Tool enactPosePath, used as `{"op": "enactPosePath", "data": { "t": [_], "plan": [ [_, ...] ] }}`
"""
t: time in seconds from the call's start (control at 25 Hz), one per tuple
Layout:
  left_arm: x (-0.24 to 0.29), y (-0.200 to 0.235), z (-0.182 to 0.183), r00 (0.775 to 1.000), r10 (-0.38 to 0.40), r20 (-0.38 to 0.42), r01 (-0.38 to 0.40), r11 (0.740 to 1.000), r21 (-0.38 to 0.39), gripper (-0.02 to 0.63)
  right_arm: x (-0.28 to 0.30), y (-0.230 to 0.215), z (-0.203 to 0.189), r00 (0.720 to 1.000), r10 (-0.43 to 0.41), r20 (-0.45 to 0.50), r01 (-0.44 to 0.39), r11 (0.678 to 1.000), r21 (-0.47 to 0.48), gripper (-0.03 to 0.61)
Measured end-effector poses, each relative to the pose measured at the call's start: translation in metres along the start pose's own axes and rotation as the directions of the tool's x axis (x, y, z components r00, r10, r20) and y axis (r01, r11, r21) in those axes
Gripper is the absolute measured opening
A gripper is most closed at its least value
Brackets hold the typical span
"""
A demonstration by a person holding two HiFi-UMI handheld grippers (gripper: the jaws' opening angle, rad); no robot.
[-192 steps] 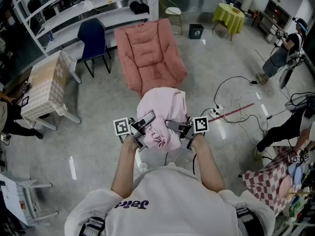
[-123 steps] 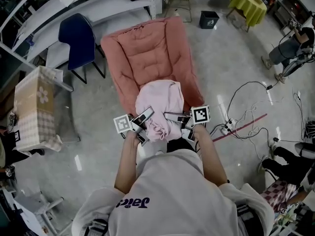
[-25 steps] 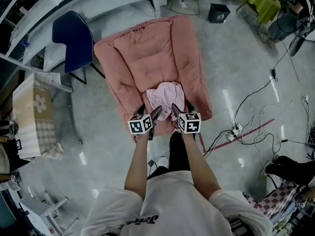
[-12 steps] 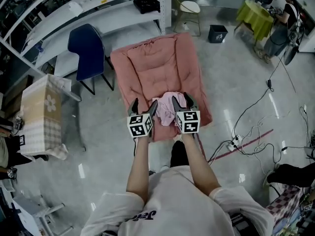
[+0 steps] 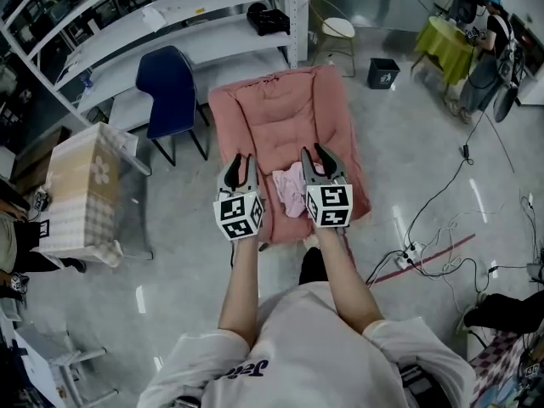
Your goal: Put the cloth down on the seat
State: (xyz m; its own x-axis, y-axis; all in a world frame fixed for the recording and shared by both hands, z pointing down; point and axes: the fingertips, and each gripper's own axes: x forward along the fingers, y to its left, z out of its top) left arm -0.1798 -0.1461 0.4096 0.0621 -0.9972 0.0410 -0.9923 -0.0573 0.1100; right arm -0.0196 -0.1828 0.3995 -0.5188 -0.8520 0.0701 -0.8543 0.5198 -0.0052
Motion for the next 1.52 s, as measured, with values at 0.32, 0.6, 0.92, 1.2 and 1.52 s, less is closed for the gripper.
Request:
{"op": "enactPosePath", "data": {
  "t": [0.32,0.6,0.92,1.2,1.52],
  "plan": [
    [-0.026,0.0,0.021,0.998,0.036,0.045,-0.038,0.998,0.045,0.034,-0.024,0.022,0.026,0.998,0.012,0.057,-0.01,1.0,-0.029,0.052],
    [-0.036,-0.019,0.014,0.999,-0.021,0.036,0.018,0.996,0.082,0.015,-0.042,0.028,0.024,0.998,0.004,0.062,-0.002,1.0,-0.029,0.015],
    [-0.033,-0.031,0.015,0.999,-0.045,0.017,0.043,0.992,0.116,0.015,-0.049,0.028,0.016,0.999,-0.024,0.024,0.026,0.997,-0.068,0.012],
    [-0.032,-0.029,0.017,0.999,-0.049,0.02,0.047,0.993,0.106,0.015,-0.05,0.024,0.025,0.998,-0.042,0.044,0.045,0.997,-0.064,0.014],
    [-0.024,-0.019,0.007,1.0,-0.021,-0.002,0.021,0.997,0.078,0.015,-0.044,0.026,0.016,0.999,-0.028,0.021,0.029,0.998,-0.054,0.013]
  ]
}}
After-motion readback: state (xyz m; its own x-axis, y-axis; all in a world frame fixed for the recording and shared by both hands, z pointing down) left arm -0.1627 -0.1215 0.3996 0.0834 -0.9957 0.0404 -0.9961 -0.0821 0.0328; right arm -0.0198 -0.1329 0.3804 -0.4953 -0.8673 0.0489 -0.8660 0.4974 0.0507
